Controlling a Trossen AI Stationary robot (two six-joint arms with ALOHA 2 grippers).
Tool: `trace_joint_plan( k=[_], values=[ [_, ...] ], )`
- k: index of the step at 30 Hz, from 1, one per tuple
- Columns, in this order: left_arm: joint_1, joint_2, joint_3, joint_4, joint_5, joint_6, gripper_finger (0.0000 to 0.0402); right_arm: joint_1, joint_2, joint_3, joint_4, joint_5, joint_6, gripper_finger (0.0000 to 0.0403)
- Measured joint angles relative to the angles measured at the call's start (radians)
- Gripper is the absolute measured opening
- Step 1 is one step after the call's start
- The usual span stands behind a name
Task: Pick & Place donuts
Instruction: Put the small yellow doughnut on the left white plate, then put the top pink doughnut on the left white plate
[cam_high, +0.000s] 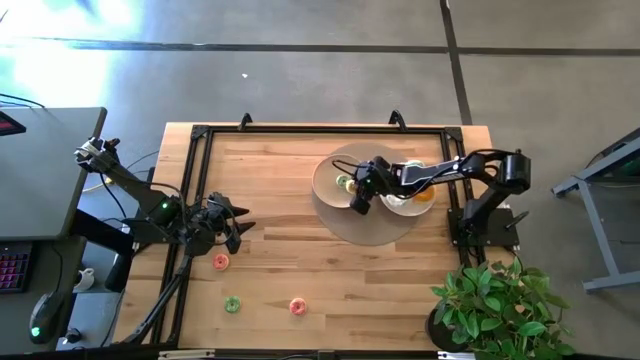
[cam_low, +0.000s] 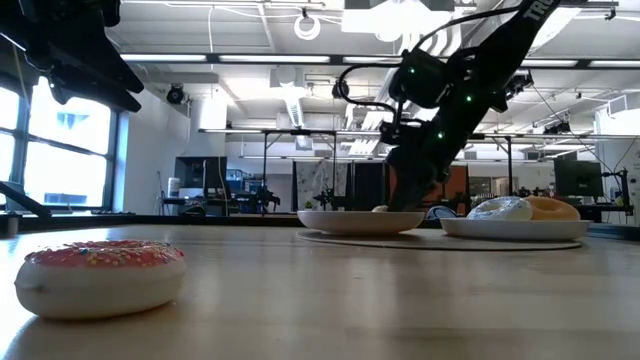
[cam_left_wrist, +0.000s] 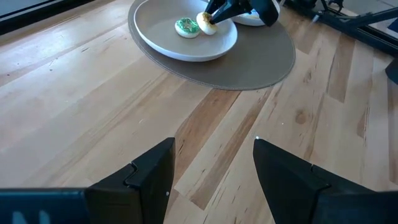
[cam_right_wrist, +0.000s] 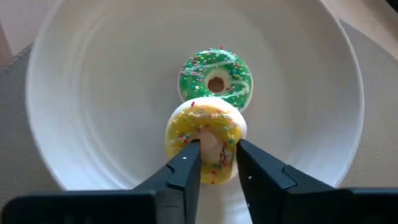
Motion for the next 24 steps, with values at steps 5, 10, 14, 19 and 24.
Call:
trace_joint_plan(
  k=[5, 10, 14, 19, 24],
  values=[
    [0.000, 0.000, 0.000, 0.000, 0.005, 0.013, 0.0214, 0.011, -0.058, 0.000, 0.014, -0.013, 0.000, 0.0121],
    [0.002, 0.046, 0.000, 0.001, 0.047, 0.124, 0.0214, 0.057, -0.146, 0.000, 0.027, -0.012, -0.061, 0.0129],
    [0.045, 0.090, 0.000, 0.000, 0.136, -0.024, 0.0214, 0.101, -0.194, 0.000, 0.038, -0.004, -0.069, 0.0131],
    [0.097, 0.197, 0.000, -0.010, 0.414, -0.128, 0.0214, 0.132, -0.202, 0.000, 0.052, -0.002, -0.082, 0.0129],
    [0.112, 0.320, 0.051, -0.034, 0.669, -0.158, 0.0211, 0.138, -0.202, 0.000, 0.053, 0.010, -0.085, 0.0130]
  ],
)
